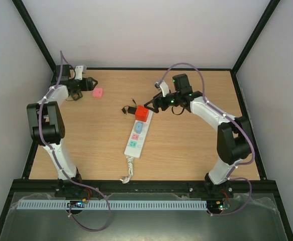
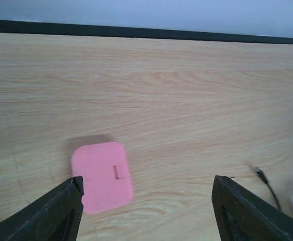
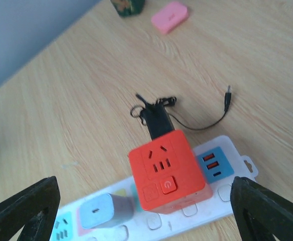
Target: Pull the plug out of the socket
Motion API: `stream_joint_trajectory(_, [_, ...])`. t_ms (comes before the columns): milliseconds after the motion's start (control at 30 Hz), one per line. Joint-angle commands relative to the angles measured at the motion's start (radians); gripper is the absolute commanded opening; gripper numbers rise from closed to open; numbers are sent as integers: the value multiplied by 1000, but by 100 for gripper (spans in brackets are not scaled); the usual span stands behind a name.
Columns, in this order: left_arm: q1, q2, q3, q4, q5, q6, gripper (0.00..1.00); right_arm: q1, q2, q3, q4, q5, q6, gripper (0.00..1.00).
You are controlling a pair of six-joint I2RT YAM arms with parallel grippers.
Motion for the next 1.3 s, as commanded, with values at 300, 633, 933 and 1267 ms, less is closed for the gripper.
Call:
stream_joint_trajectory(300, [-41, -136, -68, -306, 300, 477, 77, 117, 192, 214, -289, 246, -367, 84])
stream_joint_trajectory(633, [-87, -180, -129, -421, 333, 659, 79, 128, 313, 329, -429, 229, -484, 84])
stream_joint_trajectory(933, [-168, -196, -165, -461, 323, 785, 78, 148, 350, 338, -438, 233, -506, 81])
stream_joint_trajectory(1267, [-221, -202, -218, -465, 369, 980, 76, 148, 406, 395, -443, 235, -546, 73])
